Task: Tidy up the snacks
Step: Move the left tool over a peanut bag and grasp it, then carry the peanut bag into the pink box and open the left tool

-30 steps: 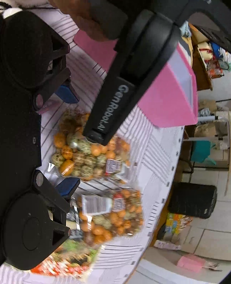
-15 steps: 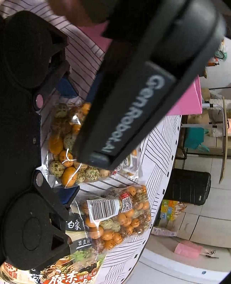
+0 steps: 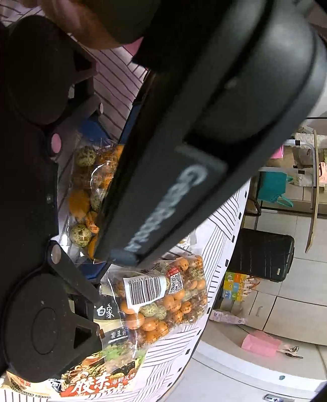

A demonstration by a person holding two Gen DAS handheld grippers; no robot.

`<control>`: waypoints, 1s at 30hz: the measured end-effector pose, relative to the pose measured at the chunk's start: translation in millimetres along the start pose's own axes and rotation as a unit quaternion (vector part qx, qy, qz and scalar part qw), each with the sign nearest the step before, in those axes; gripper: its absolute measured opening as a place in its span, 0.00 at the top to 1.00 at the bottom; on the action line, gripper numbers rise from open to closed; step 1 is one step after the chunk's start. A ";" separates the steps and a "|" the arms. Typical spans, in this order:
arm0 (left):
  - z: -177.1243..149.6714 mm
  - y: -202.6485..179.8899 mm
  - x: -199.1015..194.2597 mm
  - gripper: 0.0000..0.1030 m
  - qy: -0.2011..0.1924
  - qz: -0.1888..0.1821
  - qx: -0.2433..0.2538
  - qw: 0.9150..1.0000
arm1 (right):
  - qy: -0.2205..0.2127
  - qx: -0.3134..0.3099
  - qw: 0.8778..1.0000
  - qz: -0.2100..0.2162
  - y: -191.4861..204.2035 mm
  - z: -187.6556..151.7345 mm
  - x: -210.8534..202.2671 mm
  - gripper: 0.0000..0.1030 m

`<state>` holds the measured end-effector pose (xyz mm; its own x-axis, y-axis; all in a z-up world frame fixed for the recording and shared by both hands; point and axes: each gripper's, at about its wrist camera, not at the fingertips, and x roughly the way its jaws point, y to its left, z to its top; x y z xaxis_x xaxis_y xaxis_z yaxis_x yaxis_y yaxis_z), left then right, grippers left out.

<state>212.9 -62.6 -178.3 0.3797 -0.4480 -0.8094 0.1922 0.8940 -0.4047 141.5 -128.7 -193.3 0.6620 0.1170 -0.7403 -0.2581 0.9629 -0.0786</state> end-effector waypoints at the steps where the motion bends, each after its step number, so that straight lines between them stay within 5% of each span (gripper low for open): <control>1: -1.4 -1.3 -1.4 0.38 -0.001 0.003 0.003 1.000 | 0.002 0.002 1.000 0.001 1.6 -0.3 -2.6 0.09; 17: -21.5 -23.3 -77.7 0.41 0.041 -0.001 0.025 0.999 | 0.006 0.008 1.000 0.029 18.0 7.6 -87.5 0.09; 30: -44.7 -51.3 -170.7 0.41 -0.029 0.003 0.074 0.997 | -0.052 -0.008 0.998 0.039 47.5 18.0 -175.9 0.10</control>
<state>97.8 -31.9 -38.3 0.4316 -0.4459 -0.7842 0.3202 0.8884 -0.3290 25.4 -99.2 -54.8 0.7080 0.2169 -0.6720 -0.3221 0.9461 -0.0339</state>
